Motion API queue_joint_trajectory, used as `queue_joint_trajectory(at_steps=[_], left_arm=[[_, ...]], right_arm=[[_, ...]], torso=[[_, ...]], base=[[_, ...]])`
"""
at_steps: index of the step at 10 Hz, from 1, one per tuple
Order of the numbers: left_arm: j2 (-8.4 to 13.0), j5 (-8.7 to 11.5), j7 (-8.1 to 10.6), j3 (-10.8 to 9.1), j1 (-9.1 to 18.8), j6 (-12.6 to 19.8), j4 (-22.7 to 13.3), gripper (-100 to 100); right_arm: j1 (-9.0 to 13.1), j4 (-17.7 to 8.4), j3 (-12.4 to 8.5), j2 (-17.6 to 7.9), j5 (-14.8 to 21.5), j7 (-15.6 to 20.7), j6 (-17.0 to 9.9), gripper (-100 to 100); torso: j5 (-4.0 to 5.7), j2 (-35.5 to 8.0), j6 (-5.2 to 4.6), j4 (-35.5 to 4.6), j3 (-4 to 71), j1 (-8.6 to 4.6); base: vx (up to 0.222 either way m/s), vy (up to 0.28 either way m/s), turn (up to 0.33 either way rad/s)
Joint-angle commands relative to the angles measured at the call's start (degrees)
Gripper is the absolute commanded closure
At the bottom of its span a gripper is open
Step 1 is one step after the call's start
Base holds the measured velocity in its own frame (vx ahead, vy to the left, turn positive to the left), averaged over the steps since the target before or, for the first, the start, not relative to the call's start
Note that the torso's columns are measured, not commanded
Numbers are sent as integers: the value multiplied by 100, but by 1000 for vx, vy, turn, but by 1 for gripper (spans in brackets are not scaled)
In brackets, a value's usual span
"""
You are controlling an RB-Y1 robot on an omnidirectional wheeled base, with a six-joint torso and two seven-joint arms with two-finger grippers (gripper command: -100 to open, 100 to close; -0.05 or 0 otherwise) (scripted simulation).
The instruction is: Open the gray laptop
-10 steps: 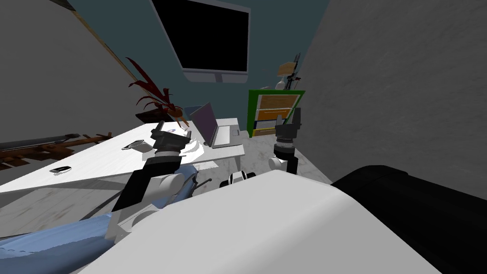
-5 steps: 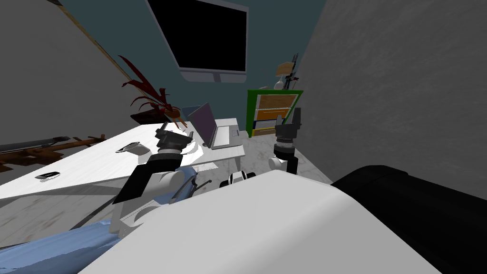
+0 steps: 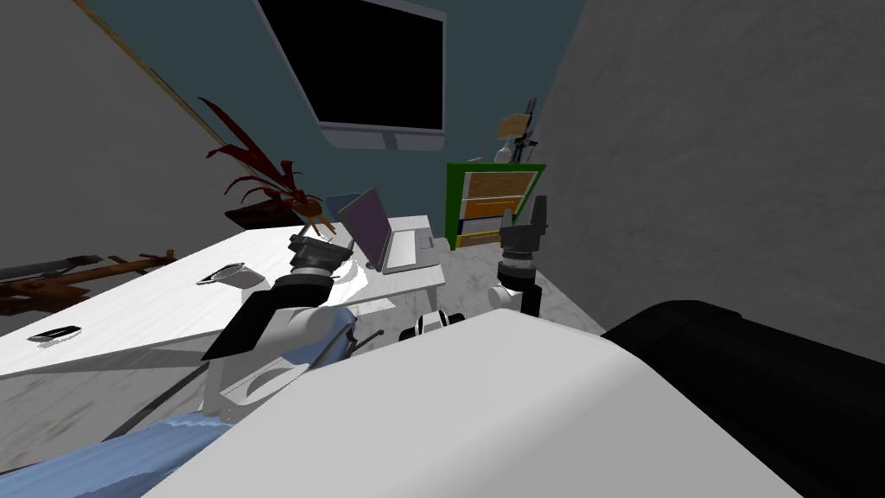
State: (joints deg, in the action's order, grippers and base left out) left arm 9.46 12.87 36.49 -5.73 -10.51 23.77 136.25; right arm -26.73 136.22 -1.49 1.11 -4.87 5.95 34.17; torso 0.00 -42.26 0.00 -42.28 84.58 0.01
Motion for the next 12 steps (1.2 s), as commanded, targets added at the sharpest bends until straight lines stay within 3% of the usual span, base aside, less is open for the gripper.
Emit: queue_joint_trajectory(at_steps=[1, 5, 8, 11, 12], left_arm=[[-49, 52, 170, -53, 107, 329, -14, -100], [-261, 146, 515, -148, 333, 993, -15, -100], [-539, 201, 719, -204, 466, 1387, -16, -100], [-911, 233, 838, -237, 545, 1616, -21, -100], [-834, 228, 814, -230, 531, 1564, -25, -100]], right_arm=[[0, 0, 0, 0, 0, 0, 0, 0], [0, 0, 0, 0, 0, 0, 0, 0], [0, 0, 0, 0, 0, 0, 0, 0], [0, 0, 0, 0, 0, 0, 0, 0], [0, 0, 0, 0, 0, 0, 0, 0]], torso=[[-1, 0, 0, 0, 0, 2], [0, -1, 0, 0, -1, 1], [0, -2, 0, -1, -1, 0], [1, -3, 0, -1, -2, -4], [1, -4, 0, -1, -2, -5]], base=[[20, 19, -23], [21, 20, -58], [20, 23, -50], [15, 12, -29], [5, 2, -4]])
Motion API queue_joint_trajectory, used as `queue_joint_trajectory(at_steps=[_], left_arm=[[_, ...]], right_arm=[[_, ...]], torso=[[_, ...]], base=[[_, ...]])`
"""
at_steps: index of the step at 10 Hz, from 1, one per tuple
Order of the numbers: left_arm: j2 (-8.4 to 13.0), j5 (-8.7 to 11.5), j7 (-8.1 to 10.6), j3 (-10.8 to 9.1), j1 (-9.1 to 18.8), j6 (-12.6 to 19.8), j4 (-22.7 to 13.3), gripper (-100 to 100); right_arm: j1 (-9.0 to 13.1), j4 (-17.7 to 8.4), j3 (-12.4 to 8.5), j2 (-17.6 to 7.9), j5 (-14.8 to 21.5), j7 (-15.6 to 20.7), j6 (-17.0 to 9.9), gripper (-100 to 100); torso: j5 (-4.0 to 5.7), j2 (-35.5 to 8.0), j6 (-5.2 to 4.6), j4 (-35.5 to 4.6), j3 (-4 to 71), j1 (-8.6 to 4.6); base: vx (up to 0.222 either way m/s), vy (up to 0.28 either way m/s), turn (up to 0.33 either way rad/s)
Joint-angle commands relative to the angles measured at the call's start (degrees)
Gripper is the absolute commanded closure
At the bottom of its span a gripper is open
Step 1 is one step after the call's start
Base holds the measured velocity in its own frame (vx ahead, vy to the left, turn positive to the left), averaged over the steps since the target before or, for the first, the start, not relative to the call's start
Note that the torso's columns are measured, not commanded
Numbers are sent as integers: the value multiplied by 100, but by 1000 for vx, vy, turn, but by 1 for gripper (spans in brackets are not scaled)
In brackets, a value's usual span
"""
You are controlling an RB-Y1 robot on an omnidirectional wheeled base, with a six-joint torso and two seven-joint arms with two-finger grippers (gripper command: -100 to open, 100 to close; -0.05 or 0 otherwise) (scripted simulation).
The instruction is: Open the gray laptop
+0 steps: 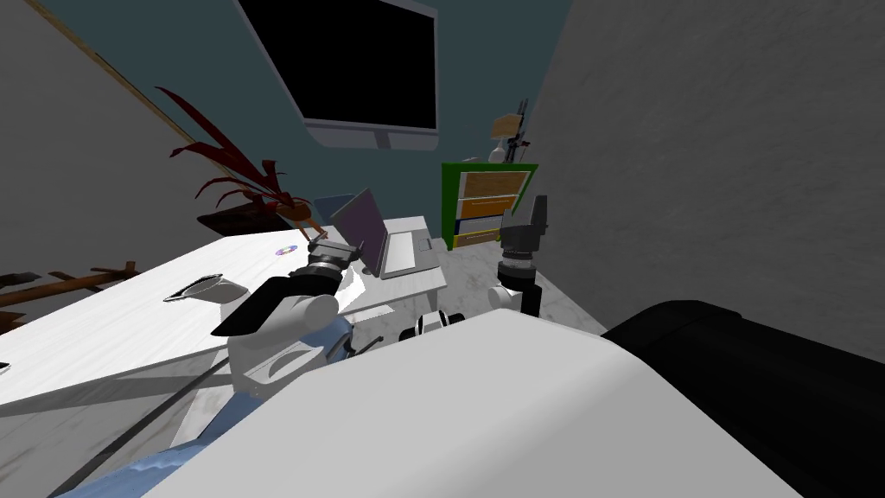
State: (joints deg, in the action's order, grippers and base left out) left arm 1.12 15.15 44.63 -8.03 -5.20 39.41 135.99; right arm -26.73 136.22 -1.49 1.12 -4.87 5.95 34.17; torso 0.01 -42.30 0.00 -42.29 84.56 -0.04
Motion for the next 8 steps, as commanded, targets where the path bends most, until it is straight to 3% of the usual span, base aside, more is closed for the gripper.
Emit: queue_joint_trajectory(at_steps=[1, 2, 3, 4, 8], left_arm=[[0, -14, 61, -37, 11, 162, 139, -100], [-4, -12, 31, -23, 21, 83, 65, -100], [-4, -13, 39, -26, 25, 104, 75, 100], [139, -146, -187, 22, 74, 28, -42, 100], [426, -411, -638, 118, 171, -121, -274, 100]], right_arm=[[0, 0, 0, 0, 0, 0, 0, 0], [-1, 0, 0, 0, 0, 0, 0, 0], [-1, 0, 0, 0, 0, 0, 0, 0], [0, 0, 0, 0, 0, 0, 0, 0], [1, 0, 1, 1, 0, 0, 0, 0]], torso=[[-1, -2, 0, 0, -1, 2], [-1, 29, 0, 7, 16, 3], [-2, 12, 0, 6, 10, 4], [-2, -12, 0, -3, -7, 4], [6, 7, -5, 13, 3, -20]], base=[[113, -1, -17], [73, 0, -3], [10, 0, 1], [-12, -70, -47], [-43, -118, -35]])
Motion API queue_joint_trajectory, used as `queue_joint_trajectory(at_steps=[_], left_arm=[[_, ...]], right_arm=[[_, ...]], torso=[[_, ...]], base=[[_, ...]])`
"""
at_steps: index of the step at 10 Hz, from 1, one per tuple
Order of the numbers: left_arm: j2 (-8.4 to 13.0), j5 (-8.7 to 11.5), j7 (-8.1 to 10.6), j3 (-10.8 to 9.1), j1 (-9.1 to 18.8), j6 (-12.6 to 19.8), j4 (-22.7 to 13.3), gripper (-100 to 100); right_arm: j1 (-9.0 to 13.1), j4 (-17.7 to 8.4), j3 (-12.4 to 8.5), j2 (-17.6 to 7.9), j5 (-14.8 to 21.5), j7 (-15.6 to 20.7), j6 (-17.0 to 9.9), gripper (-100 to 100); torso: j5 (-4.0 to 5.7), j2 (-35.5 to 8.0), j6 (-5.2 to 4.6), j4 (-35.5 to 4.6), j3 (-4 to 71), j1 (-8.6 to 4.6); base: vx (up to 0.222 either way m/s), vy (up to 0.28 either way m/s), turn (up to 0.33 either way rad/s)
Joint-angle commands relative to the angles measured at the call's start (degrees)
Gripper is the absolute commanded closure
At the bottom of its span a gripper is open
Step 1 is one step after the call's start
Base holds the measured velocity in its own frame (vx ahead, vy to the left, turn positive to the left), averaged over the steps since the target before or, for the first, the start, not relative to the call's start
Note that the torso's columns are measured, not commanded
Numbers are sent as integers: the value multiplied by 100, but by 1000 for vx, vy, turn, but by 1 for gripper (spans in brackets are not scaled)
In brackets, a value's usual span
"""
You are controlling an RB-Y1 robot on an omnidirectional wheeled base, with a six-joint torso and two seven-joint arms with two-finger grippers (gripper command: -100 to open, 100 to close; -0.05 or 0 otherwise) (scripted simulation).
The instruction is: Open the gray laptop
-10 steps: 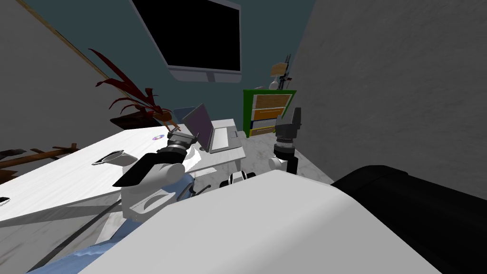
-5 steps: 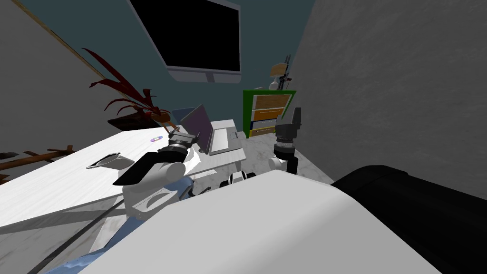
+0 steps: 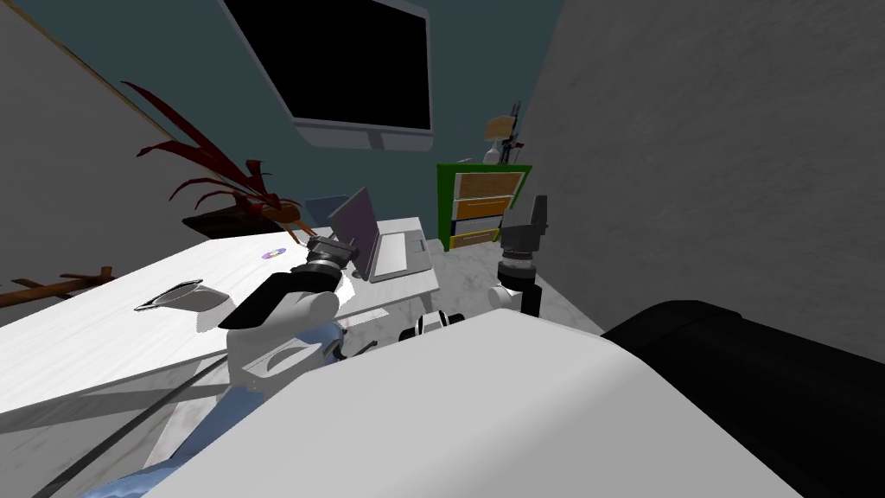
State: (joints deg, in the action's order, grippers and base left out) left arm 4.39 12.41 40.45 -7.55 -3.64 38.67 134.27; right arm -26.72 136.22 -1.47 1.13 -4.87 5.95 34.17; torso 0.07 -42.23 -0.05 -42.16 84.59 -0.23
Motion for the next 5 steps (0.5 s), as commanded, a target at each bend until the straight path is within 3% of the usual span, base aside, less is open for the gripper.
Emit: queue_joint_trajectory(at_steps=[1, 4, 5], left_arm=[[171, -203, -333, 93, 40, -84, -159, 100], [386, -401, -672, 165, 113, -196, -333, 100], [332, -362, -584, 156, 96, -158, -297, 100]], right_arm=[[0, 0, 0, 0, 0, 0, 0, 0], [-1, 0, -1, 0, 0, 0, 0, 0], [0, 0, 0, -1, 0, 0, 0, 0]], torso=[[-5, 0, -2, 0, -1, 8], [-3, 0, 6, -16, 2, 24], [-6, -11, 7, -17, -5, 29]], base=[[-46, -118, -37], [-16, -110, -37], [-16, -46, -12]])
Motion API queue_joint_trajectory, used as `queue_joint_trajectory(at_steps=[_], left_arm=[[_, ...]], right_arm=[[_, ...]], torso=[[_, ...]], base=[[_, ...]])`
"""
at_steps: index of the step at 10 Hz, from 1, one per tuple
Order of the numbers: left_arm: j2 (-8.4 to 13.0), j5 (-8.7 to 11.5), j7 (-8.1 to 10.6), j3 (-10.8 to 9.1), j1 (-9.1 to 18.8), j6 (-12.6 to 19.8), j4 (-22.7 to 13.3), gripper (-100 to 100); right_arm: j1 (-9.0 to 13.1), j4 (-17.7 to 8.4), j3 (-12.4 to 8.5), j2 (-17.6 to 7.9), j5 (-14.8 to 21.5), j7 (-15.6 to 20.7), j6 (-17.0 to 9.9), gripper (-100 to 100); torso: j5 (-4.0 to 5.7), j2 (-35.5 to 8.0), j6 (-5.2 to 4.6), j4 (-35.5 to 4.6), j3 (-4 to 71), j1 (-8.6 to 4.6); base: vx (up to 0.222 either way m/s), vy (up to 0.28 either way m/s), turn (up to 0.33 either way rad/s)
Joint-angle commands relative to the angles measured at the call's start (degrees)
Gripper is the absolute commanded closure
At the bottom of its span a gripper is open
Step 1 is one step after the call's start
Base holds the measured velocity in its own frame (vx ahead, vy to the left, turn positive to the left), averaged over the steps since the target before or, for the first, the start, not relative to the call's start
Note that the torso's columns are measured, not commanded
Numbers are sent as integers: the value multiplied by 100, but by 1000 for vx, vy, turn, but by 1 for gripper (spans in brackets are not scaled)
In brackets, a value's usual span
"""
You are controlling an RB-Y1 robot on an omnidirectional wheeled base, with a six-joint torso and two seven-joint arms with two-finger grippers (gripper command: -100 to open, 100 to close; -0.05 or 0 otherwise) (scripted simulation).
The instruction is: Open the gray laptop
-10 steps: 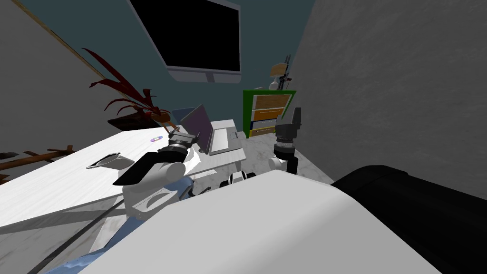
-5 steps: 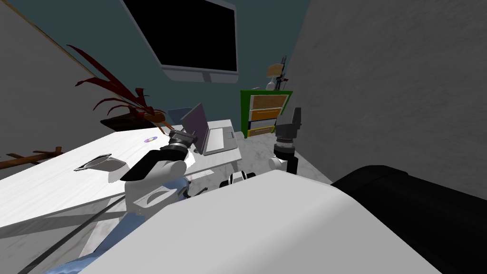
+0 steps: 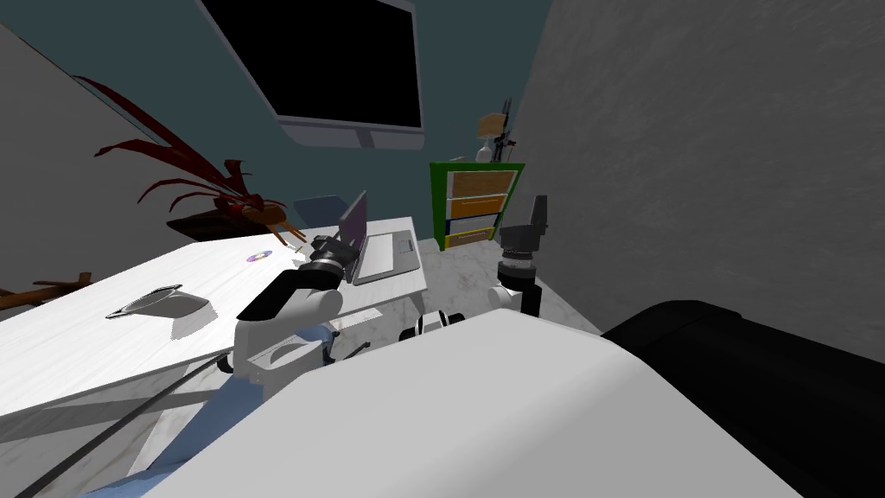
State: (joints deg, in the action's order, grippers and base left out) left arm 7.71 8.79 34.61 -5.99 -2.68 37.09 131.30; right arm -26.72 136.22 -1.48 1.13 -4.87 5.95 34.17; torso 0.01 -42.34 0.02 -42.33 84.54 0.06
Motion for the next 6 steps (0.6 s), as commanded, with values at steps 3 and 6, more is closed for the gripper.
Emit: queue_joint_trajectory(at_steps=[3, 6], left_arm=[[208, -348, -514, 141, -35, -520, -531, 100], [360, -604, -881, 242, -61, -906, -919, 100]], right_arm=[[0, 0, 0, 0, 0, 0, 0, 0], [0, 0, 0, 0, 0, 0, 0, 0]], torso=[[3, 5, -2, 5, 2, -19], [3, -3, -1, -5, -2, -6]], base=[[-28, -108, -50], [-32, -93, -35]])
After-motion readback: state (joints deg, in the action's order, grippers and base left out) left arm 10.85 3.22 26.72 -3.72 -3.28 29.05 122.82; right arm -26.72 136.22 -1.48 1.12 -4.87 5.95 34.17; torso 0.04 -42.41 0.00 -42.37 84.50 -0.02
